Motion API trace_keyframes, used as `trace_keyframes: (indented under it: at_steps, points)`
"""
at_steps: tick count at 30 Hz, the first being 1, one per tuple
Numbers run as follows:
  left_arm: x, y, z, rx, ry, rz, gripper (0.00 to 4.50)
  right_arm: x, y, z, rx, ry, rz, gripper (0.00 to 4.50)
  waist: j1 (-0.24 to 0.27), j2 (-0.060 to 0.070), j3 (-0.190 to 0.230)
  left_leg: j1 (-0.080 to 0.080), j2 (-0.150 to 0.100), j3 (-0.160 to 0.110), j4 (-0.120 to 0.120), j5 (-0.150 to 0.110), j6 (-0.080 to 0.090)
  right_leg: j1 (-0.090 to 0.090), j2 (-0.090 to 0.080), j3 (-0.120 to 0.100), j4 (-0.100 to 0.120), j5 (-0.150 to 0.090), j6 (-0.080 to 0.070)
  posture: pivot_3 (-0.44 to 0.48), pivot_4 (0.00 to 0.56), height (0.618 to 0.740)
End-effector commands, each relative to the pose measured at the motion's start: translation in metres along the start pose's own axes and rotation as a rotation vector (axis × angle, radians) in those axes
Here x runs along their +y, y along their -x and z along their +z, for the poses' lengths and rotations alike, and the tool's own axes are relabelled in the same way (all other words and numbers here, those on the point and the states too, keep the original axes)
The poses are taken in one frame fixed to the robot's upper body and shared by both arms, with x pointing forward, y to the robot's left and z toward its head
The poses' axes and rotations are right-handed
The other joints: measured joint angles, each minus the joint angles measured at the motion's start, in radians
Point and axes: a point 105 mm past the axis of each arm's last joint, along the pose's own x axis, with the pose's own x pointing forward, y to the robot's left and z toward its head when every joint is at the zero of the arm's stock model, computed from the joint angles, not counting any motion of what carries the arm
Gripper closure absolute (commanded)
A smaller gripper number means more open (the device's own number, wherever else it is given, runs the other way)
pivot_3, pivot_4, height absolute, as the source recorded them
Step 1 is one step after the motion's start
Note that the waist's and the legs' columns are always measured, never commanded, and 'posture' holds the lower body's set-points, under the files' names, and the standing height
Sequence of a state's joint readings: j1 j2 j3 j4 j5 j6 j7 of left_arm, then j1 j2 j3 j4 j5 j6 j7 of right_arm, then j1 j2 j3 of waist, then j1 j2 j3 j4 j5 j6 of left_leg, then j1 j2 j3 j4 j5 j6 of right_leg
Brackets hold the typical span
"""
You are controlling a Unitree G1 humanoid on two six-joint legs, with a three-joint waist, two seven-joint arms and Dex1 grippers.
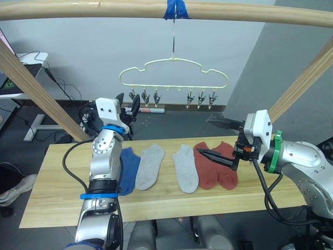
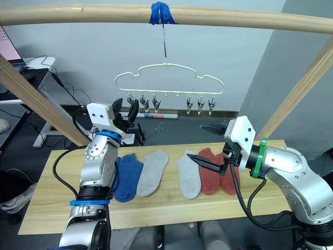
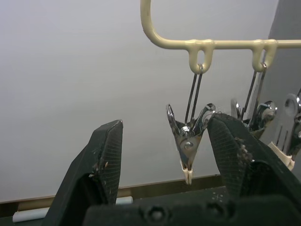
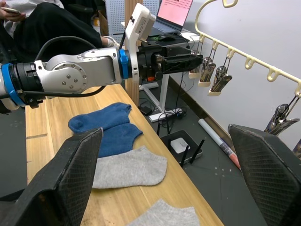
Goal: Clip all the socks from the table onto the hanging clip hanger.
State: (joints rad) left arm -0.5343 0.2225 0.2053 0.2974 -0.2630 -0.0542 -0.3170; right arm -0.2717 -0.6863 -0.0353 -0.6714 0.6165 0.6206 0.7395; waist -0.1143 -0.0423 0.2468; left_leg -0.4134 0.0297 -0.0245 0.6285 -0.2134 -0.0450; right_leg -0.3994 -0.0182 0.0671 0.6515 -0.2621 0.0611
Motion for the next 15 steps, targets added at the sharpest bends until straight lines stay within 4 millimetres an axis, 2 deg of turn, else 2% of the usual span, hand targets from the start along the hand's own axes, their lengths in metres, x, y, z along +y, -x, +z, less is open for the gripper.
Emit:
trace_keyframes:
  at_steps: [1,5,8,13,15]
  points:
    - [-0.0018,-0.0057,0.0138,-0.052,-0.015,-0.017,1.48,0.0013,-0.0002,0.0089,-0.035,0.03,0.009,0.0,0.0,0.0,0.0,-0.004,0.0,0.0,0.001,0.0,0.0,-0.004,0.0,0.0,0.0,0.001,0.001,-0.237,0.247,0.74]
    - [-0.0051,-0.007,0.0132,-0.05,-0.011,-0.036,1.48,0.0016,-0.0004,0.0083,-0.036,0.028,0.01,0.0,0.0,0.0,0.0,-0.006,0.0,0.0,0.001,0.0,0.0,-0.006,0.0,0.0,0.0,0.001,0.001,-0.235,0.246,0.74]
    - [-0.0087,-0.0094,0.0153,-0.058,-0.012,-0.052,2.02,0.002,-0.0004,0.0073,-0.035,0.024,0.009,0.0,0.0,0.0,0.0,-0.007,0.0,0.0,0.001,0.0,0.0,-0.006,0.0,0.0,0.0,0.001,0.001,-0.234,0.246,0.74]
    - [-0.009,-0.0099,0.017,-0.065,-0.022,-0.058,3.46,0.0033,-0.0008,0.006,-0.035,0.018,0.01,0.0,0.0,0.0,0.0,-0.007,0.0,0.0,0.001,0.0,0.0,-0.006,0.0,0.0,0.0,0.001,0.001,-0.234,0.24,0.74]
    - [-0.0085,-0.0098,0.0179,-0.068,-0.027,-0.056,3.46,0.0038,-0.0008,0.0053,-0.034,0.016,0.01,0.0,0.0,0.0,0.0,-0.007,0.0,0.0,0.001,0.0,0.0,-0.006,0.0,0.0,0.0,0.001,0.001,-0.226,0.235,0.74]
